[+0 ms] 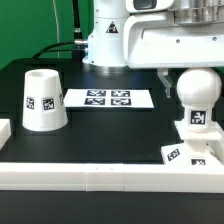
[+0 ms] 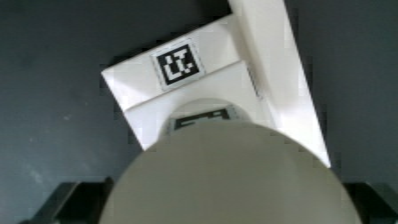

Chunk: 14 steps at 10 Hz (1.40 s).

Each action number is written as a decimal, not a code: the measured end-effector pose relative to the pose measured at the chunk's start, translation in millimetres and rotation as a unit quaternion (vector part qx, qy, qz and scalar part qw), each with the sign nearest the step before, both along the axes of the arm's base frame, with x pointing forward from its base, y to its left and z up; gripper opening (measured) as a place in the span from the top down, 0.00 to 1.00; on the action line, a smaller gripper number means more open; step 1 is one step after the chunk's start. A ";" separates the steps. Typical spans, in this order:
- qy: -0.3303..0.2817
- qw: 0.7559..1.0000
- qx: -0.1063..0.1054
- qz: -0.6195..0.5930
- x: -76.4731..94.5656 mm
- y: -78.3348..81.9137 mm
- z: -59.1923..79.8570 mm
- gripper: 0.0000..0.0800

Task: Assemble lamp

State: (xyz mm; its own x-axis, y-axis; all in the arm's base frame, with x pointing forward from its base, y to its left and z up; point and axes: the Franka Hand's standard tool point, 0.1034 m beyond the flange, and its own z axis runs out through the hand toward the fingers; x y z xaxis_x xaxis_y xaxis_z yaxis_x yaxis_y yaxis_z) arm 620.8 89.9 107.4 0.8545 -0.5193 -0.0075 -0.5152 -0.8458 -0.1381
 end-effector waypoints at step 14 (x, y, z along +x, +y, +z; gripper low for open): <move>0.074 0.889 0.079 -0.445 1.3 5.2 -0.7 0.14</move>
Offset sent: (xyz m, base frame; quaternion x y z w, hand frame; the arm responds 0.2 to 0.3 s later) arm 0.0043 -0.0013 -0.0045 0.0172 -0.0233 0.2502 0.9678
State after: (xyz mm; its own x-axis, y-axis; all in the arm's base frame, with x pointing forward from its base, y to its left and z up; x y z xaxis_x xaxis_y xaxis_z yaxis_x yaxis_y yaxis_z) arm 622.1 95.0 106.7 0.0896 -0.9717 -0.2186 -0.9930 -0.0702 -0.0949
